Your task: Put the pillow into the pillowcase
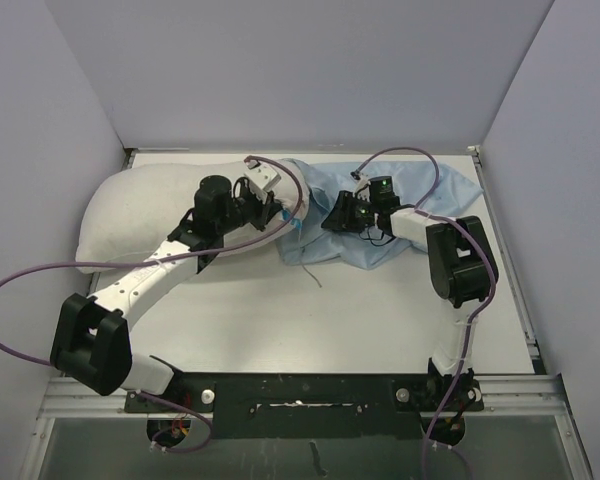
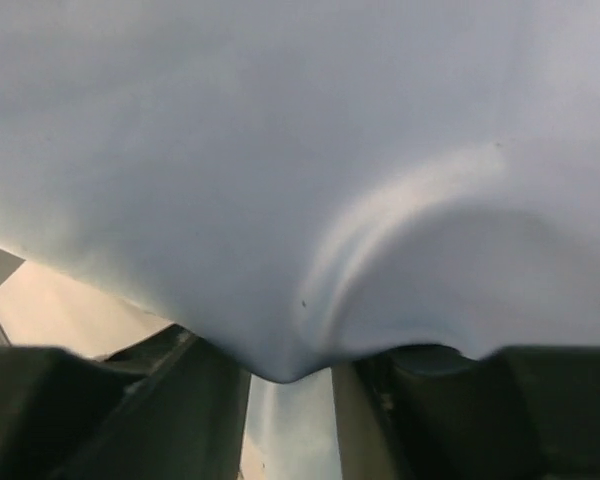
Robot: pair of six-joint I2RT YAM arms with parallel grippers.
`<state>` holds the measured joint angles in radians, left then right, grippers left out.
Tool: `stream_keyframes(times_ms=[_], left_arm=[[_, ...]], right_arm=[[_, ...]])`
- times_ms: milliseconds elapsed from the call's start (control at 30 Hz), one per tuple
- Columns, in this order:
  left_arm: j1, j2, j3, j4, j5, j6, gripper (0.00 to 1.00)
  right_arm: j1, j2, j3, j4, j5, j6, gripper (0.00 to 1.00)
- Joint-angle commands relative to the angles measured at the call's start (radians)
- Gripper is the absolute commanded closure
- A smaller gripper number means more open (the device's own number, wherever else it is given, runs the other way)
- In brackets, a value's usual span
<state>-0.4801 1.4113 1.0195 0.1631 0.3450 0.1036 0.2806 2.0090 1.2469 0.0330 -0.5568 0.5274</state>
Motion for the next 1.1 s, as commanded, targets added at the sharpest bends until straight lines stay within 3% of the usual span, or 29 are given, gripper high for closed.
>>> stream_keyframes(times_ms=[0, 267, 467, 667, 833, 1067], left_arm=[[0.028, -0.039, 0.105, 0.18, 0.016, -0.097, 1.0], [0.035, -0.017, 0.102, 0.236, 0.008, -0.148, 1.0], [0.041, 0.014, 0.102, 0.293, -0.134, -0.206, 1.0], [0.078, 0.051, 0.169, 0.31, -0.213, -0.454, 1.0], [0.1, 0.057, 0.163, 0.304, -0.243, -0.499, 1.0], [0.096, 0.063, 0.023, 0.4, -0.179, -0.524, 1.0]], right_arm=[[0.013, 0.002, 0.044, 0.082, 0.001, 0.034, 0.71], [0.006, -0.025, 0.017, 0.133, -0.068, 0.029, 1.0], [-0.006, -0.086, 0.003, 0.015, -0.141, -0.124, 1.0], [-0.006, -0.151, -0.078, -0.026, -0.178, -0.237, 1.0], [-0.006, -0.19, -0.067, -0.031, -0.31, -0.236, 1.0], [-0.003, -0.235, -0.035, -0.045, -0.45, -0.166, 1.0]])
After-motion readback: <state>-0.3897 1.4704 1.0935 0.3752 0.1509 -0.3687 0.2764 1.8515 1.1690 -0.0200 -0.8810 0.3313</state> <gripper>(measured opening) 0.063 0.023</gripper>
